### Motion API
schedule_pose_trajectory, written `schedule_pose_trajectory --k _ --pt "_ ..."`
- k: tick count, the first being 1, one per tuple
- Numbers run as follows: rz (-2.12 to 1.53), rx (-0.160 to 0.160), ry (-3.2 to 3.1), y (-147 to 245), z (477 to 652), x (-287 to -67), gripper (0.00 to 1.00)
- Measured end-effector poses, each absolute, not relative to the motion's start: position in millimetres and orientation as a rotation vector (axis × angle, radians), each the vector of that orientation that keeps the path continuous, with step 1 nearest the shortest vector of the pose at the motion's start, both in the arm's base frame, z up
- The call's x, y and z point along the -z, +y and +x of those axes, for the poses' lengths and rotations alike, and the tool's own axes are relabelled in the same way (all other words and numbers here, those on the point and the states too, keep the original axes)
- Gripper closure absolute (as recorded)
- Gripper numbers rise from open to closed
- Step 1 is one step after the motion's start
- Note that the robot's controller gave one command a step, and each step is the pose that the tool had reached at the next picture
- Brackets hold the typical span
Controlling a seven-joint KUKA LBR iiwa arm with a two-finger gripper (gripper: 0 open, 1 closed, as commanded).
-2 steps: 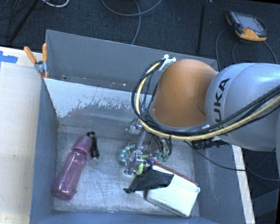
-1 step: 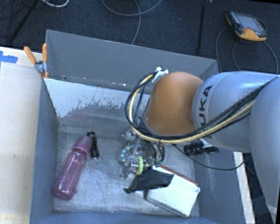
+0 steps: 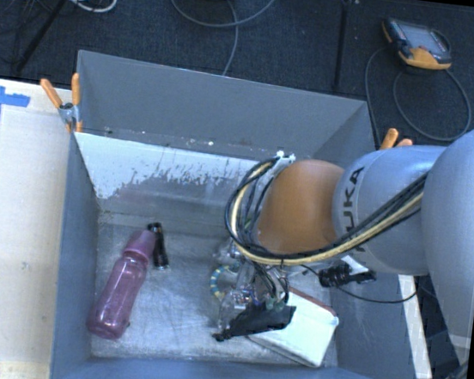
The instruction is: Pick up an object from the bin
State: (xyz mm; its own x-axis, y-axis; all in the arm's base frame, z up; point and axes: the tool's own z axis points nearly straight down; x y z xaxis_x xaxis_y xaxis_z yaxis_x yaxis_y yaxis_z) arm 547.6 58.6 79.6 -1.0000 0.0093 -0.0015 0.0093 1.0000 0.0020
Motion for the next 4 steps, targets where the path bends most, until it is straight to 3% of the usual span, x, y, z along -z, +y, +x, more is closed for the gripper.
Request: schedule_pose_trajectory --k 1,2,4 --pt "-0.138 -0.009 3.135 12 552.7 -78 0.00" --pt "-0.329 -0.008 3.104 -16 522.0 -75 1.00" --pt "-0.323 -0.009 3.105 -17 521.9 -75 1.00"
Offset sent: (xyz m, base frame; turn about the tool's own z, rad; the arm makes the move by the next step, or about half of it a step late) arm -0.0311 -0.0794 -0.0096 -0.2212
